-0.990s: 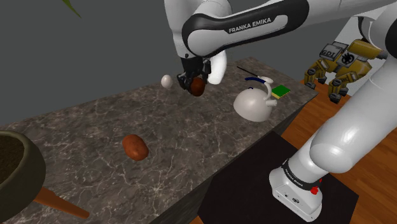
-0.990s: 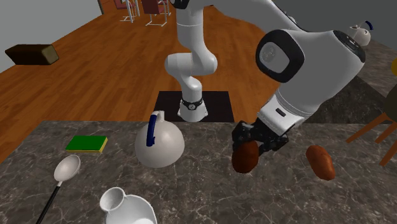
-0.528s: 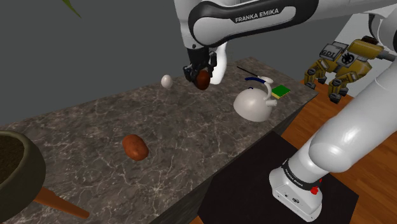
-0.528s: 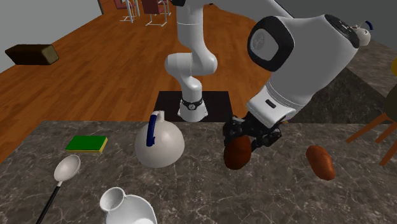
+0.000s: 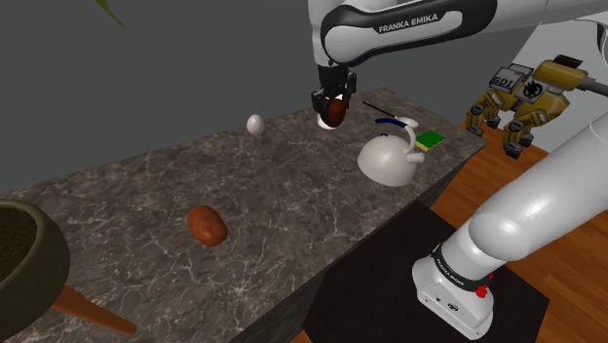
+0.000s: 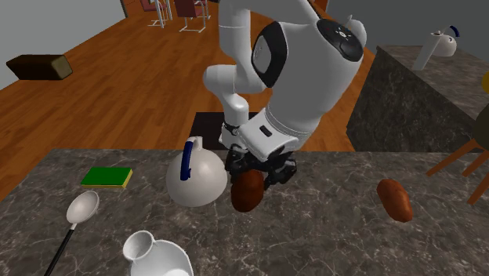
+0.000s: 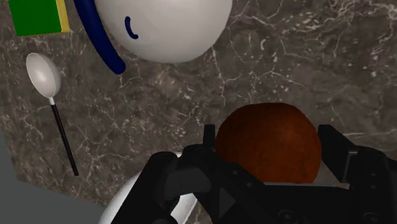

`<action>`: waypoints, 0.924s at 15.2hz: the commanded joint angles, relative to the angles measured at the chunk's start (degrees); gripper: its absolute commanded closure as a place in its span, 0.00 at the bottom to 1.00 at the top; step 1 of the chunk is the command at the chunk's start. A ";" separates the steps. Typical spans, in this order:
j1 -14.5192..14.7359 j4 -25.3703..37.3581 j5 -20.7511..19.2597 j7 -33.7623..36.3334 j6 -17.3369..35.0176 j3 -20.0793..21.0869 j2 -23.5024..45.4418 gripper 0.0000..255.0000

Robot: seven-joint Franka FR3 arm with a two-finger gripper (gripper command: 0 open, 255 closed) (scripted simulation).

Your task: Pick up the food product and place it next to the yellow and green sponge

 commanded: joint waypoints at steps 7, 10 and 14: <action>-5.18 -1.94 -2.17 -10.14 4.26 -6.39 -0.84 1.00; -7.14 -1.53 -3.03 -13.86 5.71 -8.76 -0.19 1.00; -9.73 -0.05 -4.01 -18.75 7.51 -11.80 1.47 1.00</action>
